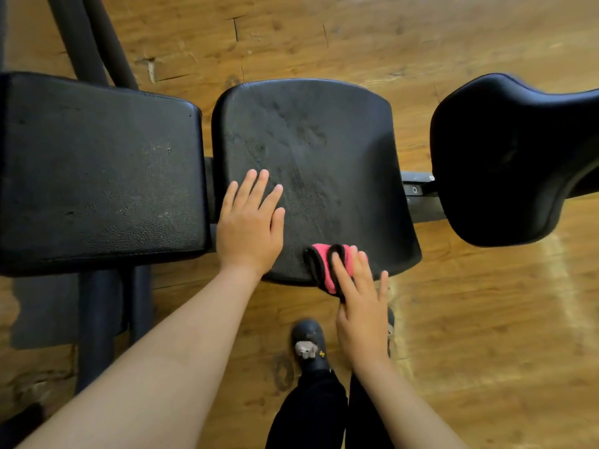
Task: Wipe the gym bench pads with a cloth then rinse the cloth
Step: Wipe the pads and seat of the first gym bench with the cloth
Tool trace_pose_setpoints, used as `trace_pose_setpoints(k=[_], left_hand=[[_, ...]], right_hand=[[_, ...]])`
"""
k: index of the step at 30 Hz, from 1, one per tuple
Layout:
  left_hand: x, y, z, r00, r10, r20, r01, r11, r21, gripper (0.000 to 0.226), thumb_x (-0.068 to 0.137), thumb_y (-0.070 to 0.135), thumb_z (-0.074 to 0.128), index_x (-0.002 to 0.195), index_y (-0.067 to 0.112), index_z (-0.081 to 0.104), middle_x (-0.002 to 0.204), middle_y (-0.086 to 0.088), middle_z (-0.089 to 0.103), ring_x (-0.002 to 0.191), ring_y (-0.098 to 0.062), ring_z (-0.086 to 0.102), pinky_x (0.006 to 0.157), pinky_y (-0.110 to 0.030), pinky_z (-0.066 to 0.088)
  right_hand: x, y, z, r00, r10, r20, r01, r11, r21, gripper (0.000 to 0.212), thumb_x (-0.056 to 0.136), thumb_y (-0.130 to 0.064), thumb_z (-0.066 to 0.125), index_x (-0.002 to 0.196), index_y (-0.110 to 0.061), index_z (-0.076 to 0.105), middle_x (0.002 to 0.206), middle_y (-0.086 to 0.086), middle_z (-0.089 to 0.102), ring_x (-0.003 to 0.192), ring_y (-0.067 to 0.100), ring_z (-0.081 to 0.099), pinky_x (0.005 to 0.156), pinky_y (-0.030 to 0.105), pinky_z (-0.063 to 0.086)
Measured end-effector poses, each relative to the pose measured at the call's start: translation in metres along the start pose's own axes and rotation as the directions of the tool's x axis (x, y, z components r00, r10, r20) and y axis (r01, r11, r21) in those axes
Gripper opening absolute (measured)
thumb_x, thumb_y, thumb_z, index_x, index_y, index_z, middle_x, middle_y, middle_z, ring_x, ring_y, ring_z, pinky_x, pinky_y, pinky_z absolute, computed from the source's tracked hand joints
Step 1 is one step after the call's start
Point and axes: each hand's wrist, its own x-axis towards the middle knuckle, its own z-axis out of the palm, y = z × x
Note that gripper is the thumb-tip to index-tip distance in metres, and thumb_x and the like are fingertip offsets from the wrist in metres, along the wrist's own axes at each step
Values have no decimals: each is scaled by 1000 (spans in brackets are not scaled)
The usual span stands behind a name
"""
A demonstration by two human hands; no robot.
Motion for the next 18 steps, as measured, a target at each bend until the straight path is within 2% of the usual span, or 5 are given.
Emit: trace_pose_setpoints(k=[3,5,8,12,18], left_hand=[[1,0,3,1000,5,-15,-4,1000,27,45,96,32,36,130,15,61,146,-9,48,141,-27,36,117,-45,22],[1,-1,4,1000,9,-24,-8,999,33,45,95,32,38,129,15,62,146,-10,48,140,-27,36,117,-44,21],[1,1,3,1000,7,-16,-6,999,43,47,92,31,39,131,15,60,147,-9,46,141,-26,35,118,-43,19],[2,1,3,999,12,-32,-10,999,43,48,88,27,42,130,15,61,147,-9,46,141,-26,35,118,-43,20],[1,2,3,999,10,-50,-7,998,56,49,86,25,41,129,15,61,146,-9,48,140,-27,37,118,-43,20]], right_hand=[[2,14,0,977,208,-45,-207,978,33,79,71,11,40,144,-18,41,160,1,14,149,22,8,118,55,9],[5,-7,4,988,154,-32,-151,986,72,80,69,8,35,145,-16,41,160,3,15,149,22,3,118,54,10],[0,-42,11,998,-20,51,13,992,124,86,75,11,39,151,-28,25,160,-4,10,148,13,-8,119,44,-4],[4,-15,2,990,-125,64,124,992,20,84,72,-2,27,150,-33,26,160,-6,15,148,11,1,120,41,-4],[14,46,-11,978,206,22,-207,974,92,89,76,10,39,149,-39,23,160,-9,12,147,6,2,118,39,-8]])
